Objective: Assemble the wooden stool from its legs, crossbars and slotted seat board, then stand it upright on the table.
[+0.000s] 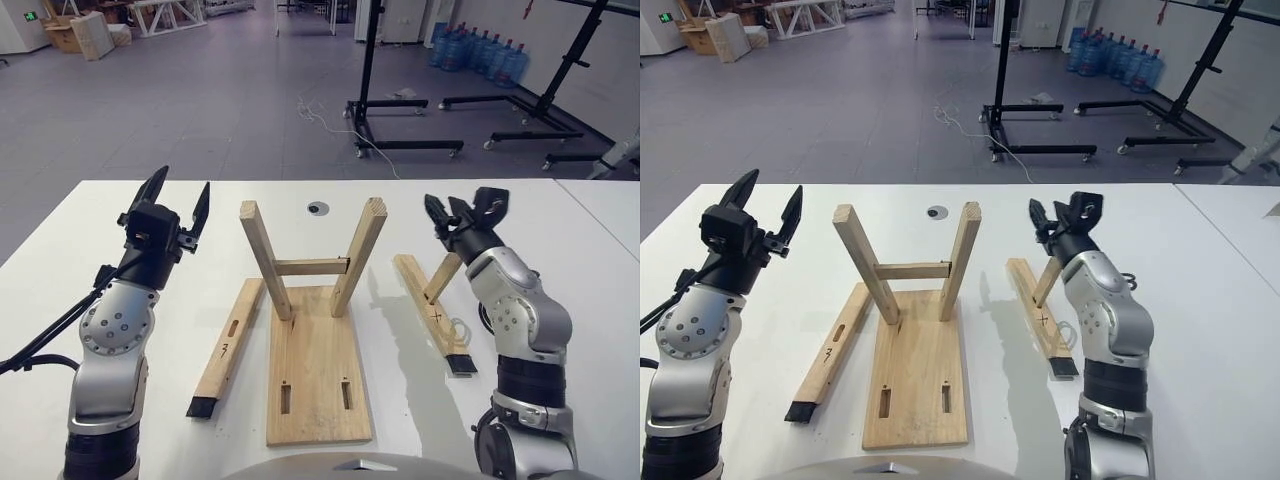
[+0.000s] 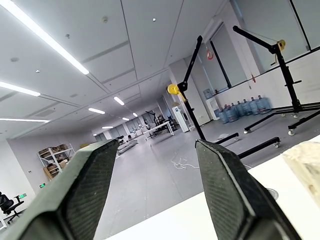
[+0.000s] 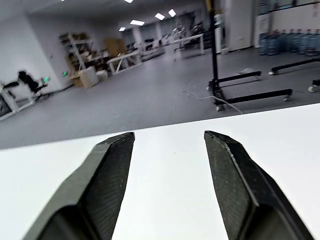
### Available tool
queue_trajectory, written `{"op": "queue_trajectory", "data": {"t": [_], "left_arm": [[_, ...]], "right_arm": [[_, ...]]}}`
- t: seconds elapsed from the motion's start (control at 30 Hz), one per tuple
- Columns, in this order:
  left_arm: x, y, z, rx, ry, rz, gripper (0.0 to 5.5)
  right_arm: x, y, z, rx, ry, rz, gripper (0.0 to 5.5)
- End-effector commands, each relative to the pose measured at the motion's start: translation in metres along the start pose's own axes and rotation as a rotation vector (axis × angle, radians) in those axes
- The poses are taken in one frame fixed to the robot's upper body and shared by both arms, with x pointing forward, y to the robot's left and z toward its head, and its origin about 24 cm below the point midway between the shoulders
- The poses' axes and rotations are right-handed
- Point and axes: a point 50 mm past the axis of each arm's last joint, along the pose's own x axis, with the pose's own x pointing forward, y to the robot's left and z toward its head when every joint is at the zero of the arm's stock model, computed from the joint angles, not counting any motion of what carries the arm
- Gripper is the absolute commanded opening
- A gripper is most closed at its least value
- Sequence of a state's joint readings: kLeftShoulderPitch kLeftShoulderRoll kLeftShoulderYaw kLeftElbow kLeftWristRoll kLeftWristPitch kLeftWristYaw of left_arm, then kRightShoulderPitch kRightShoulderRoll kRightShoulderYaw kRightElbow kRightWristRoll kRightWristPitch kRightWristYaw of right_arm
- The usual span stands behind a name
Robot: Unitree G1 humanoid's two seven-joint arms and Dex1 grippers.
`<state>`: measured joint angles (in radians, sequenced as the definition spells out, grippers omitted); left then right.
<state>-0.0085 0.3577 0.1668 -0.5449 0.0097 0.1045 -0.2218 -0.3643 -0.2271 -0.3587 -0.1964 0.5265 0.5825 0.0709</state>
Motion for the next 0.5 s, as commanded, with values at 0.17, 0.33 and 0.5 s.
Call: {"op": "queue_trajectory", "data": {"t": [0.17, 0.33, 0.5], "left_arm": [[-0.014, 0.002, 0.004, 0.008, 0.030, 0.048, 2.83], [-0.027, -0.008, 0.004, -0.014, 0.069, 0.052, 2.83], [-0.028, -0.009, 0.004, -0.019, 0.077, 0.036, 2.83]], "right_arm": [[-0.022, -0.079, 0.006, -0.054, 0.073, -0.251, 2.75], [-0.117, -0.080, -0.062, -0.128, 0.455, -0.179, 3.56], [-0.138, -0.042, -0.066, -0.133, 0.571, 0.068, 3.96]]}}
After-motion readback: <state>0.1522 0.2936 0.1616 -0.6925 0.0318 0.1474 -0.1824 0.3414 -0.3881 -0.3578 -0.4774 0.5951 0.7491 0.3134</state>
